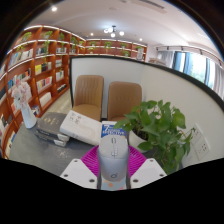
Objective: Arrange mouse
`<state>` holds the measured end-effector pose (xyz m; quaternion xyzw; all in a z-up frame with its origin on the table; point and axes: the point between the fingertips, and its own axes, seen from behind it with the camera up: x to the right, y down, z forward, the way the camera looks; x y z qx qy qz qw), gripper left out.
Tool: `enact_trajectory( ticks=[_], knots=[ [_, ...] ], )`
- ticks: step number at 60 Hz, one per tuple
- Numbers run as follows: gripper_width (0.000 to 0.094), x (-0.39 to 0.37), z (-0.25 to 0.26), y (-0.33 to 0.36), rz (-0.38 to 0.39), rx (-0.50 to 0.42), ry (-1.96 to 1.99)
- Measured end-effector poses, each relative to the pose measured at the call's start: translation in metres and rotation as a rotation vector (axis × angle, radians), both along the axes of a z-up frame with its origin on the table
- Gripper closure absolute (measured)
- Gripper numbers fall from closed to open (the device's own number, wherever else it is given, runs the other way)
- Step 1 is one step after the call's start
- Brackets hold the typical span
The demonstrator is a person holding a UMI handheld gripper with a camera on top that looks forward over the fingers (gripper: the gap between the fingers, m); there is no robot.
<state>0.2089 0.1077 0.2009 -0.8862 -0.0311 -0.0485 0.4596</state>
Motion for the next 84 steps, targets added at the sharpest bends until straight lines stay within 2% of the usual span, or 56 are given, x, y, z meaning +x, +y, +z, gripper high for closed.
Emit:
enact_trajectory(
  ticks=[10,20,21,23,28,44,49,55,63,74,84],
  knots=[
    [0.0610,0.016,-0.132,-0.012,-0.009,-0.214,0.042],
    [0.0608,0.012,-0.210,-0.027,-0.011,-0.339,0.069],
    [0.0590,0.011,-0.215,-0.031,-0.011,-0.351,0.069],
    [0.0592,0.011,-0.211,-0.025,-0.018,-0.306,0.079],
    [0.0590,0.011,-0.212,-0.028,-0.024,-0.317,0.080],
    [0.0411,0.014,-0.214,-0.032,-0.043,-0.380,0.066],
    [0.0230,0.013,-0.207,-0.037,-0.042,-0.410,0.051],
    [0.0143,0.009,-0.175,-0.038,-0.060,-0.370,0.050],
    [0.0135,-0.003,-0.114,-0.051,-0.085,-0.290,0.025],
    [0.0133,-0.040,-0.023,-0.088,-0.102,-0.129,0.037],
    [0.0133,-0.079,0.028,-0.135,-0.102,-0.025,0.076]
  ],
)
